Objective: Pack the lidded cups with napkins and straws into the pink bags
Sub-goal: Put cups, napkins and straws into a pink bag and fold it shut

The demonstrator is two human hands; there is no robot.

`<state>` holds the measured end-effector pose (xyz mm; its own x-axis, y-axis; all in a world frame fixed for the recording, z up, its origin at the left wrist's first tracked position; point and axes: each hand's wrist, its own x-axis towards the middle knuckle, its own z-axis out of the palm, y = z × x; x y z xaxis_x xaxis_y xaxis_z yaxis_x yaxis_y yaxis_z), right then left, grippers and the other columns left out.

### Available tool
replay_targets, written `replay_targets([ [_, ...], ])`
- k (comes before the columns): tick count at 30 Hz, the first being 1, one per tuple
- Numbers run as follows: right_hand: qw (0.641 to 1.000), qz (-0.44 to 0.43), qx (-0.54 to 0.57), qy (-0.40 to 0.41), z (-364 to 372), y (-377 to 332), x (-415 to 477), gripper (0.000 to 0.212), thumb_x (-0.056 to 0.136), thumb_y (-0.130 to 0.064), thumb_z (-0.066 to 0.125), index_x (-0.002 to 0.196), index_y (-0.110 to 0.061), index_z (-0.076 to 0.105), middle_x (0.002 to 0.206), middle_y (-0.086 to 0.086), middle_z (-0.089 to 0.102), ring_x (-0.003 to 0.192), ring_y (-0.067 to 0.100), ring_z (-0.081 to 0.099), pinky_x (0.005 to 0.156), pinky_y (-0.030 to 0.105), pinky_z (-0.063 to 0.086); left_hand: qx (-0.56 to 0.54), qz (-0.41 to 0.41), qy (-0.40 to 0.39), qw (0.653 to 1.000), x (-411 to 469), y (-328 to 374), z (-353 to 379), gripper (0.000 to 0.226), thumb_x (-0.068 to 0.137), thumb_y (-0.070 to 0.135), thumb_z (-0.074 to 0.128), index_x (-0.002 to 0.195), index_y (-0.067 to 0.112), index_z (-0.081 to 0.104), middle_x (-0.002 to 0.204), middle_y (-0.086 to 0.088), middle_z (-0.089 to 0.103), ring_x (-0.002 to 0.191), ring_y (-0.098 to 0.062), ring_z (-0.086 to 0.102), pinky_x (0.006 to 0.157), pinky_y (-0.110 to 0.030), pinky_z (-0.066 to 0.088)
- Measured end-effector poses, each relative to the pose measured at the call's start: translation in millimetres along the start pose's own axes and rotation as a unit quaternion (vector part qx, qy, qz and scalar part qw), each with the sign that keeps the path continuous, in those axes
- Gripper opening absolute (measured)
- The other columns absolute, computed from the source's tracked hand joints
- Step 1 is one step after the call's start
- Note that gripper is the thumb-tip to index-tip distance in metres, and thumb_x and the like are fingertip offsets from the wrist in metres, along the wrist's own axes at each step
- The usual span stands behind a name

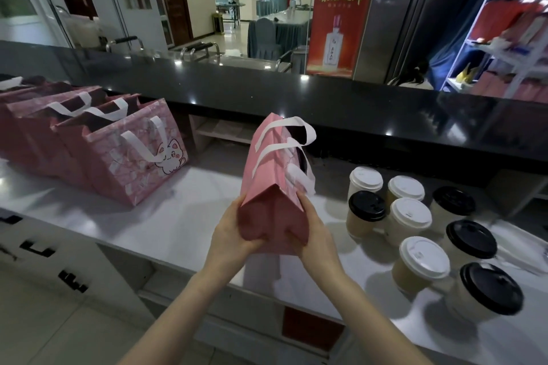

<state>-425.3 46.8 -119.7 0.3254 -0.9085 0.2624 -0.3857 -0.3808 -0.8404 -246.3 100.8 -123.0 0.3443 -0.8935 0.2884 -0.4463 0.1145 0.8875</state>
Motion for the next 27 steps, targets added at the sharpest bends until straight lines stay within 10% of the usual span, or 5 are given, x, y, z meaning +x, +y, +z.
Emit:
replay_targets([
  [8,0.995,-0.059,0.025,0.081,-60,-48,1,0.083,0.086,-0.016,0.067,0.137,-0.061,0.02,0.125,-0.012,0.055,0.11,0.008,0.056,0.093,0.032,0.049,-0.006,0.103,0.027,0.994,14,79,-3,0.089,0.056,0.026,0.083,0.126,0.057,0.037,0.108,0.032,0.059,0.099,0.005,0.06,0.076,-0.015,0.051],
  [12,0.989,-0.084,0.029,0.115,-92,-62,14,0.082,0.084,-0.011,0.067,0.139,-0.056,0.025,0.116,-0.012,0.06,0.095,-0.005,0.058,0.076,0.004,0.042,-0.029,0.142,0.024,0.989,35,108,8,0.09,0.06,0.02,0.087,0.13,0.052,0.039,0.11,0.025,0.062,0.099,0.002,0.061,0.074,-0.014,0.051],
  [17,0.983,-0.087,0.026,0.159,-123,-69,54,0.084,0.083,-0.006,0.066,0.139,-0.055,0.026,0.12,-0.009,0.06,0.103,0.007,0.059,0.088,0.03,0.052,-0.043,0.177,0.006,0.983,93,134,33,0.09,0.06,0.023,0.088,0.13,0.05,0.037,0.108,0.021,0.062,0.095,0.006,0.061,0.067,-0.006,0.046],
  [27,0.98,-0.041,-0.017,0.194,-152,-41,181,0.083,0.084,-0.012,0.063,0.139,-0.058,0.023,0.1,-0.031,0.055,0.087,-0.022,0.054,0.063,-0.003,0.039,-0.082,0.175,-0.06,0.979,232,130,89,0.088,0.065,0.027,0.083,0.133,0.053,0.033,0.111,0.02,0.063,0.1,0.007,0.06,0.078,-0.016,0.052],
])
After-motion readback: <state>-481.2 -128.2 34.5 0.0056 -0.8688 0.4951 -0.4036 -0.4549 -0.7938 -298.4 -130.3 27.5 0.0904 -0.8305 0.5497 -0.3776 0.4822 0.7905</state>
